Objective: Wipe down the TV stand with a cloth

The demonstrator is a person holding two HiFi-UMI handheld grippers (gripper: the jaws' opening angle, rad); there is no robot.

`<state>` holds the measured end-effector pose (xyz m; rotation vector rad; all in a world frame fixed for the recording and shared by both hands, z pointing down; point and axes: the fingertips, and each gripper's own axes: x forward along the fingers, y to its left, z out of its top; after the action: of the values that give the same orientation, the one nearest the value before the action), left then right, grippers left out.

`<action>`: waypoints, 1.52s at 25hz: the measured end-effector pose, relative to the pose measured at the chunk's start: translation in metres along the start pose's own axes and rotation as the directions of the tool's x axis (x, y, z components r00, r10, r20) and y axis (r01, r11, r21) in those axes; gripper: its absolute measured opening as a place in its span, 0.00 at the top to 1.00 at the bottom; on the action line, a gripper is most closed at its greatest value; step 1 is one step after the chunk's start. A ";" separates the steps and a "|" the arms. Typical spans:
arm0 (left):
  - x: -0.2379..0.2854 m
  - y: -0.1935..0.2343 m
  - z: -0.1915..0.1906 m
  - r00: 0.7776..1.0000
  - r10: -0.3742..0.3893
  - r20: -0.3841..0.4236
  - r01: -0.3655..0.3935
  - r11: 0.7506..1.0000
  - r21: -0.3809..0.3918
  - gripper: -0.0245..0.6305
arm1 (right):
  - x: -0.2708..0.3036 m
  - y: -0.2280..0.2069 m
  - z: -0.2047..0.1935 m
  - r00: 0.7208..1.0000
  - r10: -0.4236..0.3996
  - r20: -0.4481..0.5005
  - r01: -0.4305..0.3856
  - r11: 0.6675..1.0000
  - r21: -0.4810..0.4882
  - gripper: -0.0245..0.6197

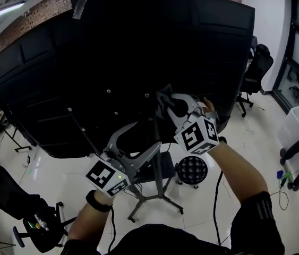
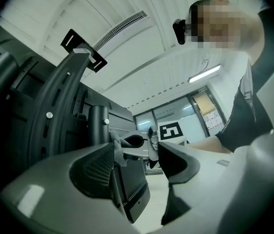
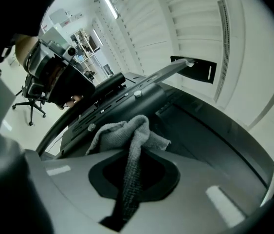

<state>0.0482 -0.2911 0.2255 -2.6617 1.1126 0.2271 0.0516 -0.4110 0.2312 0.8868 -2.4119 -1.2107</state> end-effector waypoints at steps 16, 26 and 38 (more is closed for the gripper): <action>0.028 -0.016 -0.012 0.998 -0.056 0.005 0.056 0.998 -0.035 0.49 | -0.033 -0.020 -0.065 0.991 -0.061 -0.122 0.054 0.997 -0.053 0.94; 0.050 -0.040 -0.015 0.995 -0.101 0.003 0.101 0.994 -0.047 0.49 | -0.072 -0.054 -0.120 0.965 -0.122 -0.231 0.138 0.989 0.056 0.94; 0.026 -0.038 -0.015 0.996 -0.084 -0.010 0.083 0.996 -0.040 0.49 | -0.098 -0.057 -0.053 0.981 -0.170 -0.091 0.179 0.979 0.098 0.94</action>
<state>0.0945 -0.2876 0.2399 -2.7407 1.0073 0.2200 0.1761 -0.4063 0.2184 1.1788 -2.3926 -1.0887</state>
